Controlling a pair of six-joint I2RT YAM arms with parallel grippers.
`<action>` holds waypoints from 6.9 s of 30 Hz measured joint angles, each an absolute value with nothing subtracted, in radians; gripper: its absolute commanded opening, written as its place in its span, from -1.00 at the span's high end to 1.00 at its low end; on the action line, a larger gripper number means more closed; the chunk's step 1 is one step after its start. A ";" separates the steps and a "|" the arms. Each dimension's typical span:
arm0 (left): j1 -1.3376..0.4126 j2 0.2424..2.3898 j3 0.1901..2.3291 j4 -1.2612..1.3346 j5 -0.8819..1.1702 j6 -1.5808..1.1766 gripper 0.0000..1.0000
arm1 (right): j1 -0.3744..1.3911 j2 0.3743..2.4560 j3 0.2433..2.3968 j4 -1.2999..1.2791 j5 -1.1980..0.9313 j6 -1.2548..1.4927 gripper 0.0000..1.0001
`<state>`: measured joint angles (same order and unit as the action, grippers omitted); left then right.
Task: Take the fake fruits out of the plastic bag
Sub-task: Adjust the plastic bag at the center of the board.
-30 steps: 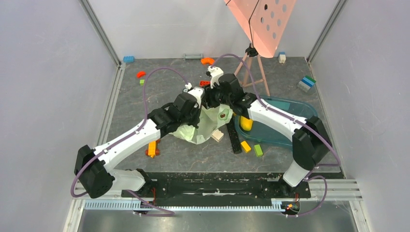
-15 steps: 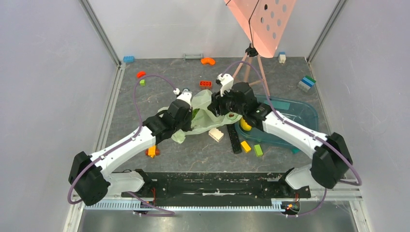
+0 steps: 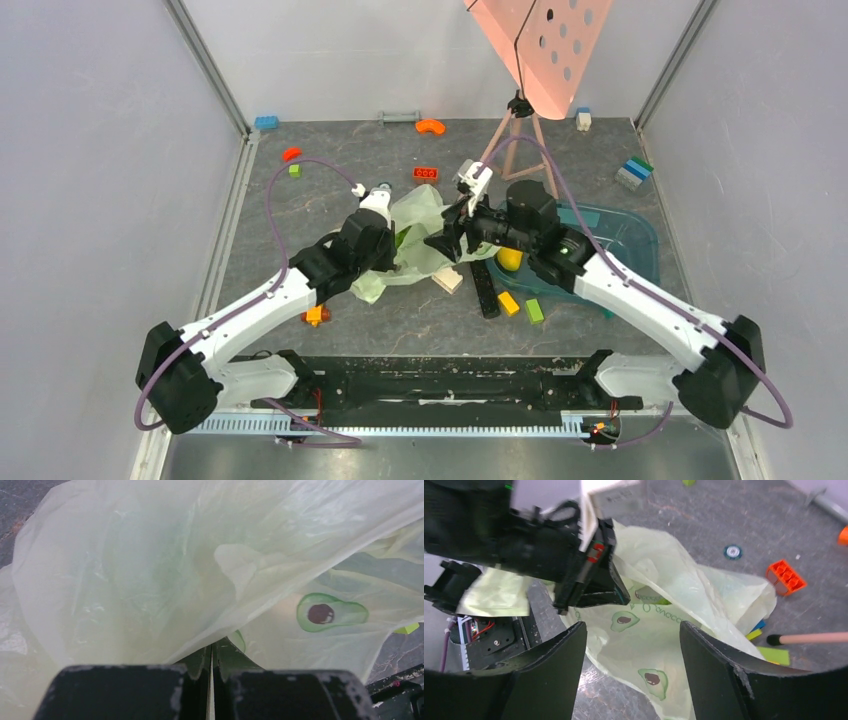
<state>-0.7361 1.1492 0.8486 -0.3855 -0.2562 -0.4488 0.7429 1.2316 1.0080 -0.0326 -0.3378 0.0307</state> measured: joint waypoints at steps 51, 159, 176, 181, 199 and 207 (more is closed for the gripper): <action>-0.734 1.140 0.768 -0.279 -0.259 -0.451 0.96 | 0.817 1.140 1.195 -0.372 -0.138 0.084 0.97; -0.534 1.189 0.696 0.366 -0.234 -0.641 0.50 | 0.897 1.423 1.574 -0.268 -0.231 0.270 1.00; -0.557 0.741 0.619 0.099 -0.163 -0.633 0.60 | 1.031 1.278 1.336 -0.269 -0.156 0.294 1.00; -0.561 0.733 0.581 0.028 -0.152 -0.632 0.59 | 1.031 1.291 1.358 -0.318 -0.106 0.276 1.00; -0.561 0.764 0.676 -0.029 -0.187 -0.599 0.61 | 1.032 1.354 1.486 -0.394 0.062 0.154 0.06; -0.562 0.812 0.593 -0.025 -0.179 -0.599 0.62 | 1.031 1.284 1.348 -0.480 0.244 0.134 -0.55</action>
